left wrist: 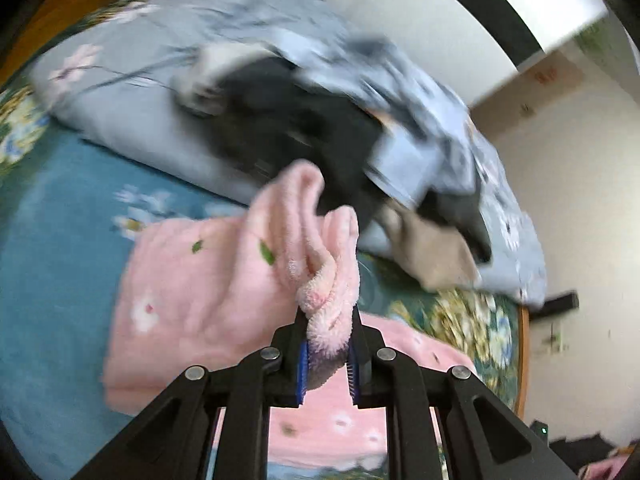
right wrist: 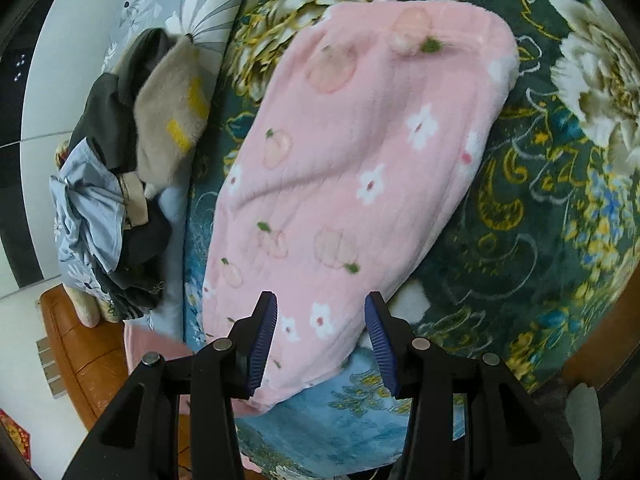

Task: Fold clothes
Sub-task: 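Fold the sleeve across the garment body with the left gripper and release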

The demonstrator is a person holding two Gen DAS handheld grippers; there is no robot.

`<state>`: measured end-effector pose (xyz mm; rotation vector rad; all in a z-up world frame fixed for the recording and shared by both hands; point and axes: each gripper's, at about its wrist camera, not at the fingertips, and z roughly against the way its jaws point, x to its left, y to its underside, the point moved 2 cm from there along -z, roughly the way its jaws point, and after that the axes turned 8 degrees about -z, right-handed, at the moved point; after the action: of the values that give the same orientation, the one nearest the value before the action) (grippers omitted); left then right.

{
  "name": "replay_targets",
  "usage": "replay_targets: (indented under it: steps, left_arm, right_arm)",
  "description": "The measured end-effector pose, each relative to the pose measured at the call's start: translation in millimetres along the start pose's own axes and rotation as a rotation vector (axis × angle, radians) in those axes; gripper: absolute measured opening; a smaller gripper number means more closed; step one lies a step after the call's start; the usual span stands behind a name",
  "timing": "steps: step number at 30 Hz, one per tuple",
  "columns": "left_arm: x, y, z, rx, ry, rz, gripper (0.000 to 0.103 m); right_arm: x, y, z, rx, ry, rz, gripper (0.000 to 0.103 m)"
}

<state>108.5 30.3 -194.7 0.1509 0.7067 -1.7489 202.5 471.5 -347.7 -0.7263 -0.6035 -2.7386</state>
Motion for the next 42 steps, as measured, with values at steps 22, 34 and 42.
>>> replay_targets:
  steps: [22,34,42]
  left_arm:
    - [-122.2,122.9,-139.3,0.422,-0.176,-0.04,0.046]
    - [-117.2,113.6,-143.2,0.383,-0.201,0.052,0.057]
    - [-102.4,137.2,-185.1,0.574,-0.332,0.016,0.057]
  right_arm:
    - [-48.8,-125.5,9.8,0.147,0.004,0.11,0.064]
    - [-81.5,-159.2,15.3,0.058,-0.071,0.082,0.073]
    - [-84.1,-176.3,2.4,0.013,-0.132,-0.024,0.072]
